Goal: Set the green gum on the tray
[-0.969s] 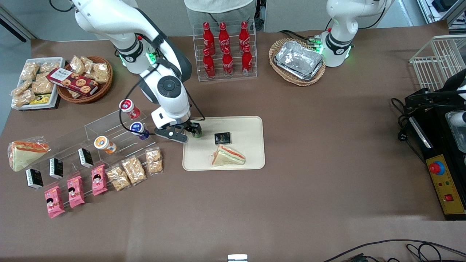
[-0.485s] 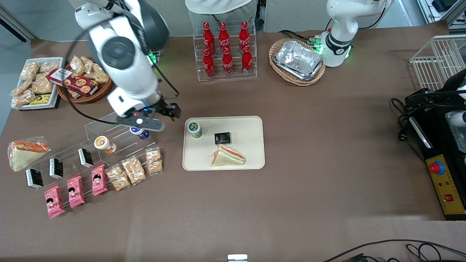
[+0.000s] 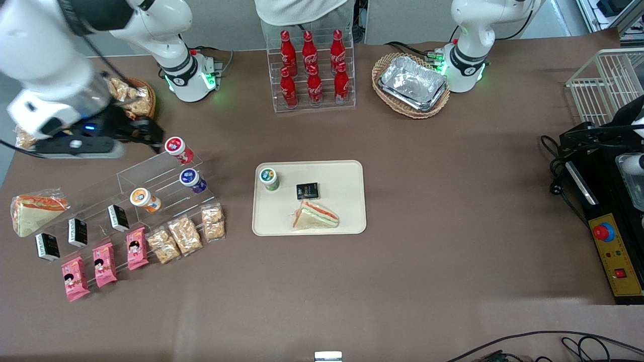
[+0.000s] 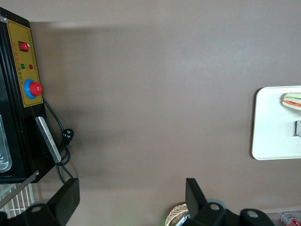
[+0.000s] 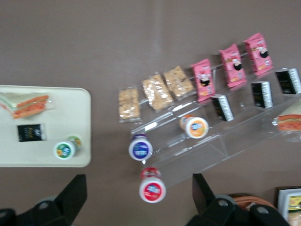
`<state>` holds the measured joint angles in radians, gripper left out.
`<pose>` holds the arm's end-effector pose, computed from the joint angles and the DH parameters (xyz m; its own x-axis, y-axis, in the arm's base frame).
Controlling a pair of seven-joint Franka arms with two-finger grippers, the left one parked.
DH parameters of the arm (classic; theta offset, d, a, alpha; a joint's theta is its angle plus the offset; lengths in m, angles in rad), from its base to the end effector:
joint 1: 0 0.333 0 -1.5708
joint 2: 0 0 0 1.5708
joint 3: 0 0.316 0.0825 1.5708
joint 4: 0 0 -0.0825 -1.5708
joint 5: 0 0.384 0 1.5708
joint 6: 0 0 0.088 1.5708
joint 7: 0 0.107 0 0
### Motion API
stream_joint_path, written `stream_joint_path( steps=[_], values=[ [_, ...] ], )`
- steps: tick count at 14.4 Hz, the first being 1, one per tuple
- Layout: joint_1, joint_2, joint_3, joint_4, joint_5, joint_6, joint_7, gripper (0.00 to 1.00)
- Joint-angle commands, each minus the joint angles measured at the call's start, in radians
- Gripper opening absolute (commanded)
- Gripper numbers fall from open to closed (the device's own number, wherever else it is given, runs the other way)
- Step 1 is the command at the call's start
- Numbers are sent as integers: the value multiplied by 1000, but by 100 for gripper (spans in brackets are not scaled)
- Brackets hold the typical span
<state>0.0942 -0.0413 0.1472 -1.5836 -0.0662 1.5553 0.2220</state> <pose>0.5260 0.1240 0.6397 0.9994 0.0188 0.0282 0.0169 -0.9976 0.0676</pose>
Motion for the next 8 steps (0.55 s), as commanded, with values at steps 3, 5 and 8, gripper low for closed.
stream_joint_path(
  steps=[3, 5, 8],
  values=[
    [-94, 6, -116, 1, 25, -12, -289, 100],
    [-96, 11, -181, 1, 20, -9, -361, 100],
    [-96, 9, -186, 2, 20, -9, -366, 100]
  ],
)
